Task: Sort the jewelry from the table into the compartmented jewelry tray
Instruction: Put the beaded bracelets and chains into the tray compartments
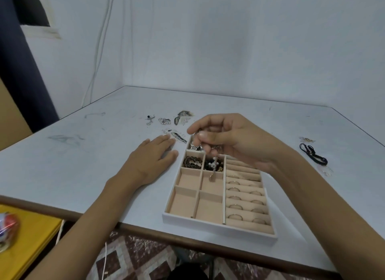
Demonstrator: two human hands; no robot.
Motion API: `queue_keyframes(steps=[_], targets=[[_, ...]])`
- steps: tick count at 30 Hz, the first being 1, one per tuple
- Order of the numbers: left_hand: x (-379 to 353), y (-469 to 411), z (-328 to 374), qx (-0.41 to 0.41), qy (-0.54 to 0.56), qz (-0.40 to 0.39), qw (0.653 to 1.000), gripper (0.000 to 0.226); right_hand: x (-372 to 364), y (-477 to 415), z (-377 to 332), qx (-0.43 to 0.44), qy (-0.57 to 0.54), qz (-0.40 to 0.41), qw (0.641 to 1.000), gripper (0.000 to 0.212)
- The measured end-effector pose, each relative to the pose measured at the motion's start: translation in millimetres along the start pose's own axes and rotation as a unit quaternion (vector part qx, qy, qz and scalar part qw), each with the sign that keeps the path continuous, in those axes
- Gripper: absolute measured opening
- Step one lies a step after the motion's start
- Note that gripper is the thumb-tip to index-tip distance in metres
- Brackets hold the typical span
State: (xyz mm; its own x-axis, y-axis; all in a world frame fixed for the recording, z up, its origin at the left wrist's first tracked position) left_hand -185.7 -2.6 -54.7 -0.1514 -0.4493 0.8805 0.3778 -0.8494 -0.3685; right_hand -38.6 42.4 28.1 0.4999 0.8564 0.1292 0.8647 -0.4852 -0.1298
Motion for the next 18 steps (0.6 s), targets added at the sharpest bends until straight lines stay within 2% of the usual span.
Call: queue_keyframes(steps=[5,13,18], targets=[[0,1,0,-0.001,0.007,-0.007,1.0,0.079,-10,5,12,-0.007,0.049,-0.008,0.999,0.018],[2,2,2,0.011,0.004,-0.008,1.0,0.069,0,11,4,0.004,0.17,-0.006,0.985,0.015],[4,3,3,0.011,0.0,-0.009,1.0,0.055,7,15,-2,0.013,0.203,-0.009,0.979,0.013]])
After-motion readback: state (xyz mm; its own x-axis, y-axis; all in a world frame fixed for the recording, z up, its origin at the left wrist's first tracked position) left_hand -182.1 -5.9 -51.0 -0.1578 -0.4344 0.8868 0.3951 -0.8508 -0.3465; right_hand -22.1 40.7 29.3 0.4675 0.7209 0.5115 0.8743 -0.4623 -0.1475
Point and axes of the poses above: each hand's wrist, its own y-axis away from the middle knuckle, its own x-axis out of the back of the hand, z = x × y, the point moved 9 cm from there along -y, towards the middle knuckle, and after that the axes turned 11 degrees about z, right-handed, at the moved point
